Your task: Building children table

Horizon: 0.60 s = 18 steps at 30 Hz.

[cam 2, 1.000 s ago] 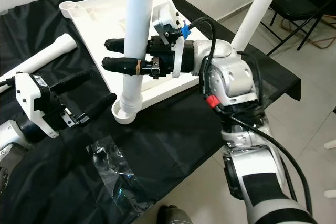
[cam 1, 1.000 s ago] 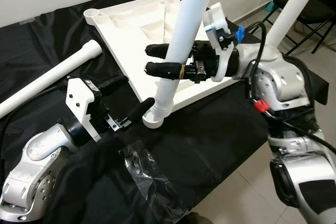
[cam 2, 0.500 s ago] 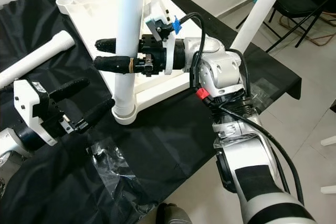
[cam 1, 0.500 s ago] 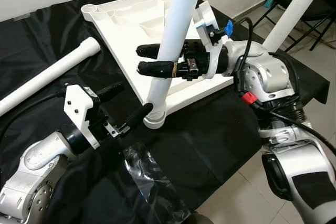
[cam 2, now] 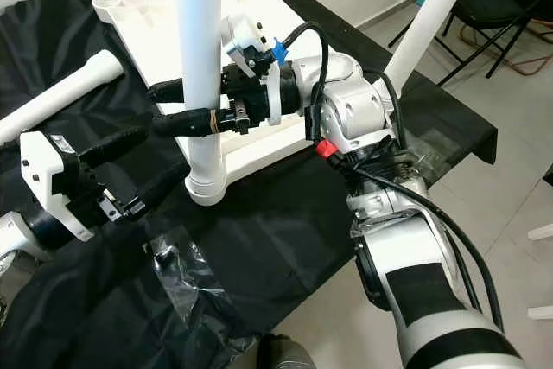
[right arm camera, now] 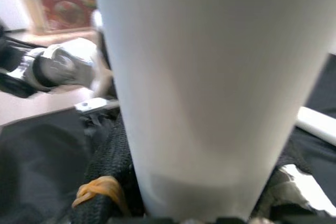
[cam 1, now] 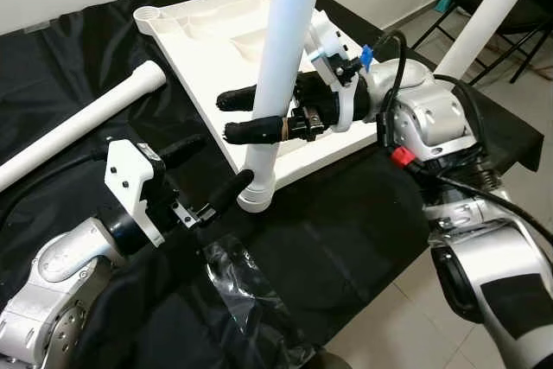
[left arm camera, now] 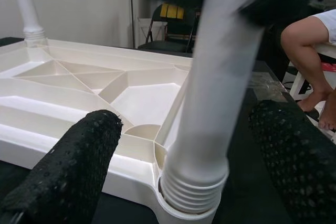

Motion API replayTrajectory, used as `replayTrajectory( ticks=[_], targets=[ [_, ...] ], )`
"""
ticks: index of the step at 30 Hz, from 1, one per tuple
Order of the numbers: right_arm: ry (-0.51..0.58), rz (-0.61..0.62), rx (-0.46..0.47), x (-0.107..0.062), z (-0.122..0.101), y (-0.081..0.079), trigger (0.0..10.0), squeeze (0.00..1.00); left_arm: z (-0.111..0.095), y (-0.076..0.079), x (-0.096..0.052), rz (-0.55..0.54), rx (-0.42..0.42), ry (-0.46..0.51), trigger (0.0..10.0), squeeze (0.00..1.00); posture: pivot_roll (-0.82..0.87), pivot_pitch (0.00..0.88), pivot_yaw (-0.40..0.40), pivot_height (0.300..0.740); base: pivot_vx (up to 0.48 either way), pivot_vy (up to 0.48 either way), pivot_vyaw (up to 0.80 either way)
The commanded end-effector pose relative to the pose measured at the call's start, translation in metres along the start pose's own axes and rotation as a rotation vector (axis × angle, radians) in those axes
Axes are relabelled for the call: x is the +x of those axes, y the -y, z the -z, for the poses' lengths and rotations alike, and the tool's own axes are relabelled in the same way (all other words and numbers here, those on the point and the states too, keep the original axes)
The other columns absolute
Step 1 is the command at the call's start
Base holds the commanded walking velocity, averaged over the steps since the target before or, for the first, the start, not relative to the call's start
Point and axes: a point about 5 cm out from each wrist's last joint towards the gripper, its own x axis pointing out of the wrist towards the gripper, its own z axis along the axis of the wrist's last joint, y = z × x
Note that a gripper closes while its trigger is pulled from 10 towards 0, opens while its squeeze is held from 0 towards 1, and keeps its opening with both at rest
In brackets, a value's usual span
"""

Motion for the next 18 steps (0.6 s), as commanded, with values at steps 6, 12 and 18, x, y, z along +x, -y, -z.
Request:
replayTrajectory(
  ticks=[6,12,18],
  targets=[
    [0.059,-0.086,-0.017,-0.004,-0.007,0.005,10.0,0.00,-0.005,0.007,-0.002,0.018,-0.007,0.000,10.0,0.00,0.04,0.336,-0.102,0.740,0.000,0.000,0.00],
    [0.050,-0.066,-0.007,-0.012,-0.009,0.009,10.0,0.00,-0.008,0.011,-0.007,0.014,-0.015,-0.012,10.0,0.00,0.05,0.349,-0.098,0.740,0.000,0.000,0.00],
    [0.040,-0.059,-0.006,-0.014,-0.010,0.010,10.0,0.00,-0.009,0.012,-0.009,0.014,-0.019,-0.019,10.0,0.00,0.05,0.353,-0.096,0.740,0.000,0.000,0.00]
  ],
)
